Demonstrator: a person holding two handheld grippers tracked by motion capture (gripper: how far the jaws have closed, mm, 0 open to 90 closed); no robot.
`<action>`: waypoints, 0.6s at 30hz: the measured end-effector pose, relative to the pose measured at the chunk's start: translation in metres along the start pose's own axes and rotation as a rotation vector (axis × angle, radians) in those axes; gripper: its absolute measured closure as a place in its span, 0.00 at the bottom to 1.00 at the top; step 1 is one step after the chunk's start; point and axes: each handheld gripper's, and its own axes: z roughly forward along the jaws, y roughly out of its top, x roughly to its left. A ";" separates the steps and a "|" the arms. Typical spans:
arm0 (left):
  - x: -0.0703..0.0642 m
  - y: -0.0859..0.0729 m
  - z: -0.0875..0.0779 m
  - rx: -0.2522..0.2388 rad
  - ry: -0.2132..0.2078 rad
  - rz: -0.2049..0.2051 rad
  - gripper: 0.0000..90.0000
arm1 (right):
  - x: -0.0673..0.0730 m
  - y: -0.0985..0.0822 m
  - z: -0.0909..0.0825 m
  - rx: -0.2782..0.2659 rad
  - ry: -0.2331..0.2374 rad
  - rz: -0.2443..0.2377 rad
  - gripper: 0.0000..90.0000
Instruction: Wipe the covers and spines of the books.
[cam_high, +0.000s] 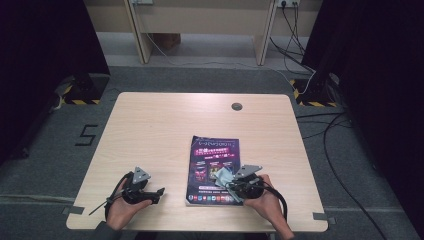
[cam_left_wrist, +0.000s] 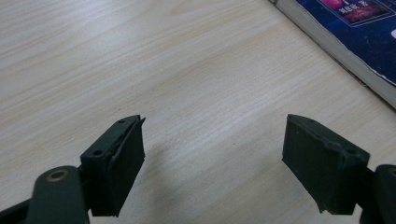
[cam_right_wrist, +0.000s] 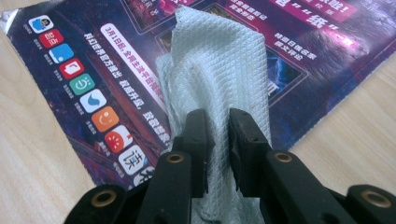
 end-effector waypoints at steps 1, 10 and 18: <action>0.000 0.000 0.000 0.001 -0.003 0.002 0.23 | 0.001 -0.001 -0.001 0.001 0.001 -0.010 0.87; -0.005 0.000 0.001 -0.016 -0.048 -0.014 0.22 | 0.023 -0.005 -0.005 -0.002 0.039 -0.058 0.87; -0.026 0.007 0.011 -0.045 -0.149 -0.007 0.22 | 0.012 -0.006 -0.003 -0.007 0.000 -0.046 0.87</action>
